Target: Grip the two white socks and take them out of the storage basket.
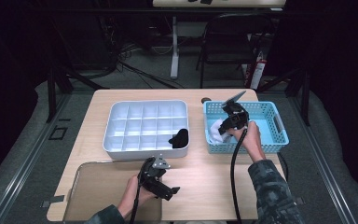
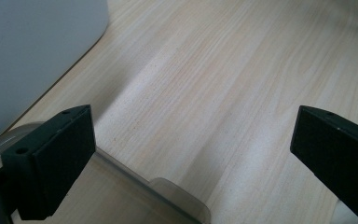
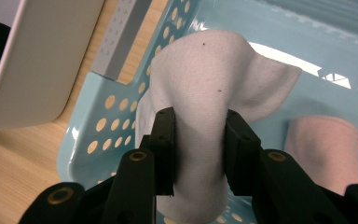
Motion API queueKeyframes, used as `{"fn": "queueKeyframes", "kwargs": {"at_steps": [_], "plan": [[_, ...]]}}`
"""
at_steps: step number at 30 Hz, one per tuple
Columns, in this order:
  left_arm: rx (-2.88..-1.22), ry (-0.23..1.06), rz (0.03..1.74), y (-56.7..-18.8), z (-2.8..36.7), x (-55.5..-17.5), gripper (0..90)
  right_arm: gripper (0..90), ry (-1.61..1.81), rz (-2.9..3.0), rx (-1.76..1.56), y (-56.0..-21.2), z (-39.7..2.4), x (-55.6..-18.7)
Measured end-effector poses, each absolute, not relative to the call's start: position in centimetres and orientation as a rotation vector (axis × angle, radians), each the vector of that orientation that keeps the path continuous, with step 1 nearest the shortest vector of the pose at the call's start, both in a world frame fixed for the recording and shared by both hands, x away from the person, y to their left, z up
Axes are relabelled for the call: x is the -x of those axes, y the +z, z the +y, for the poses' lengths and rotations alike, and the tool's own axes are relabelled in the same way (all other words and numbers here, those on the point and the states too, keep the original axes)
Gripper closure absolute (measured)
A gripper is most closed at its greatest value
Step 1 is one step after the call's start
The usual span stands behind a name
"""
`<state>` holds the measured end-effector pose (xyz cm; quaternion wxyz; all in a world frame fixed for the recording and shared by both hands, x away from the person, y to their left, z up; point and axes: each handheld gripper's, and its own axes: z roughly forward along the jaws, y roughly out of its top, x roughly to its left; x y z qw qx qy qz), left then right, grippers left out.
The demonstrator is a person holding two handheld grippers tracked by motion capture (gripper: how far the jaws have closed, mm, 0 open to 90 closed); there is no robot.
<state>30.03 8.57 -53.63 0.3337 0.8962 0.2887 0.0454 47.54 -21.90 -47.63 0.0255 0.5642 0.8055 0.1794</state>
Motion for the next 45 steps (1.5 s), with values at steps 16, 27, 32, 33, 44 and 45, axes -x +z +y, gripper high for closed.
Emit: {"fn": "queueKeyframes", "kwargs": {"at_steps": [16,27,32,33,44,45], "plan": [[-2.348,0.105,0.747,-53.7,8.5,-30.0,0.1,68.7,0.552,2.467,-1.696,-44.5,-22.4,-47.3],[-2.352,0.117,0.747,-53.9,8.4,-30.0,0.1,68.6,0.584,2.448,-1.672,-42.6,-22.8,-46.3],[-2.36,0.111,0.743,-54.0,8.3,-30.0,0.1,68.6,0.576,2.462,-1.645,-41.6,-23.0,-45.5],[-2.36,0.114,0.744,-54.0,8.3,-30.0,0.1,68.6,0.58,2.467,-1.64,-41.4,-23.0,-45.2],[-2.35,0.127,0.756,-54.0,8.4,-30.2,0.1,68.6,0.638,2.487,-1.551,-39.6,-22.8,-41.6],[-2.351,0.129,0.756,-54.0,8.4,-30.2,0.1,68.6,0.644,2.49,-1.548,-39.6,-22.8,-41.4]]}}
